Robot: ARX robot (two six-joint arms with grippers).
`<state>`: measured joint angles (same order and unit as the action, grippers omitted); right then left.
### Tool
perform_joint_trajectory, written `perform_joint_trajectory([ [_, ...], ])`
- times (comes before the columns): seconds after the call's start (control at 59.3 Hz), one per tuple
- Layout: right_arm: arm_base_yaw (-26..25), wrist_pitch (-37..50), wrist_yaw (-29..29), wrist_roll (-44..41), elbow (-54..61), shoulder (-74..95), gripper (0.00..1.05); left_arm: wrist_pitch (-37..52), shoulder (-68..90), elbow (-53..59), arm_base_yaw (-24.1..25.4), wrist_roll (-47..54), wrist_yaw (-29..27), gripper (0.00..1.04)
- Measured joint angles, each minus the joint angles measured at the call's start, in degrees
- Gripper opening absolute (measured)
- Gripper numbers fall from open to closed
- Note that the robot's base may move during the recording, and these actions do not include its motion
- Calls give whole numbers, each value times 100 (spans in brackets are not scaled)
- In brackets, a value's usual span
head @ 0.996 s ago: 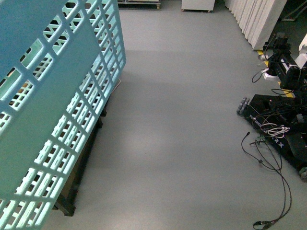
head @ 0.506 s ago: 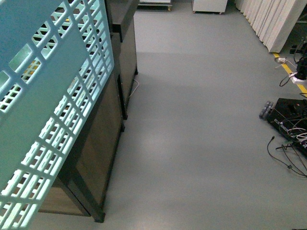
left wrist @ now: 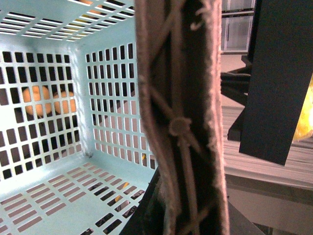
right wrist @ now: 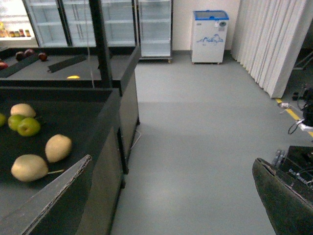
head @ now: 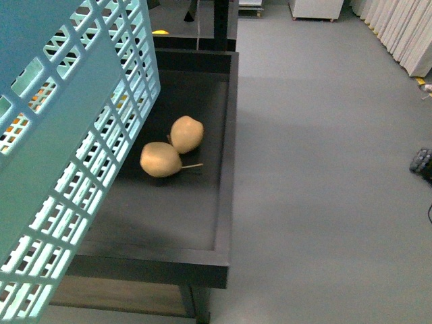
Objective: Pick lemon and mango into basket
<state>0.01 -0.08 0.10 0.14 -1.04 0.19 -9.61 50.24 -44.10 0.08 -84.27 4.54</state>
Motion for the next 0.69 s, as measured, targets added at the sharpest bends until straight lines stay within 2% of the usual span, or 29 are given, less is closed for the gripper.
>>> perform_joint_trajectory([
  [0.692,0,0,-4,2,0,-2,96,-7,0,-2,0,4,-2,5],
])
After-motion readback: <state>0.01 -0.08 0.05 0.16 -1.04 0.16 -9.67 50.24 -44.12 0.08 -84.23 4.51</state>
